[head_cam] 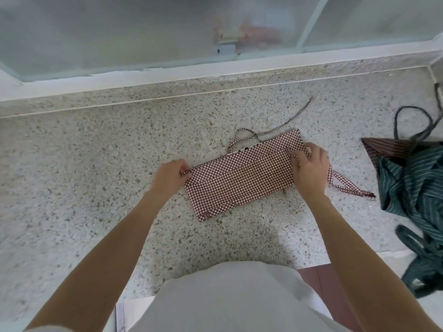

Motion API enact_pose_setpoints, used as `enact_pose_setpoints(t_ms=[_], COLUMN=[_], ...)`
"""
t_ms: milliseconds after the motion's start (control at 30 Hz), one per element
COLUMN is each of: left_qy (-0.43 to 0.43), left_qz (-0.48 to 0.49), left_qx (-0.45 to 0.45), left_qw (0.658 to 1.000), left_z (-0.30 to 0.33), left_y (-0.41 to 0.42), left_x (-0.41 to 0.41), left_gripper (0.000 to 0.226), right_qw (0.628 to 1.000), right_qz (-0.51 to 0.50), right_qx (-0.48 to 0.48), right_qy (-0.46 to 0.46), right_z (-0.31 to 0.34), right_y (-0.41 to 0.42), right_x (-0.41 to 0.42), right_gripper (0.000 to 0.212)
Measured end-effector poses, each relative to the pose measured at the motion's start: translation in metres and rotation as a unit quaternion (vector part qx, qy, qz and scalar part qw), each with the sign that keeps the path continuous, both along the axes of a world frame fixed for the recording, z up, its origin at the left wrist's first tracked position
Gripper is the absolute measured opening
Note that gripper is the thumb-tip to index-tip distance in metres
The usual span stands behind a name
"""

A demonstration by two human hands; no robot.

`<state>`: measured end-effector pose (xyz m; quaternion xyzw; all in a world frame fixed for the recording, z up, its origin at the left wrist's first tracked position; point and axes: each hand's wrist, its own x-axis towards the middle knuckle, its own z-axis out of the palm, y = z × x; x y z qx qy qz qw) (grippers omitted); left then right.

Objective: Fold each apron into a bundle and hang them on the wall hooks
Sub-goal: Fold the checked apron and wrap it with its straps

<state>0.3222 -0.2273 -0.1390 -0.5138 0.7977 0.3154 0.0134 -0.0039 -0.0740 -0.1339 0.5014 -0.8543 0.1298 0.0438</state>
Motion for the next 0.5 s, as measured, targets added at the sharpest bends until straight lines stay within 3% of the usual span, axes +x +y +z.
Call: enact_pose_setpoints(t_ms=[133, 233, 300, 367, 433, 500], left_qy=[0.020, 0.056, 0.045, 0.005, 0.011, 0.045], left_qz=[0.094, 0.098, 0.015, -0.102, -0.243, -0.355], left_qx=[0.030, 0.093, 0.116, 0.040, -0.111, -0.172], left_qw=[0.995, 0.989, 0.992, 0.994, 0.963, 0.918], left_z=[0.003, 0.007, 0.005, 0.003, -0.003, -0.006], left_y=[0.034, 0.069, 0.093, 0.115, 0.126, 0.129], left_x=[0.008, 0.006, 0.002, -0.003, -0.004, -0.004], left_gripper=[0.015, 0.017, 0.022, 0.032, 0.034, 0.035], right_qw=[0.976, 0.966, 0.974, 0.981, 0.981, 0.976], right_qz=[0.213, 0.219, 0.165, 0.134, 0.139, 0.160], right_qx=[0.036, 0.128, 0.118, 0.089, 0.086, 0.112], right_qy=[-0.023, -0.056, -0.098, -0.111, -0.107, -0.097], right_z=[0.003, -0.014, -0.022, -0.022, -0.020, -0.016], right_y=[0.028, 0.061, 0.073, 0.079, 0.082, 0.082], right_x=[0.066, 0.091, 0.086, 0.072, 0.056, 0.045], right_gripper=[0.022, 0.041, 0.041, 0.036, 0.043, 0.046])
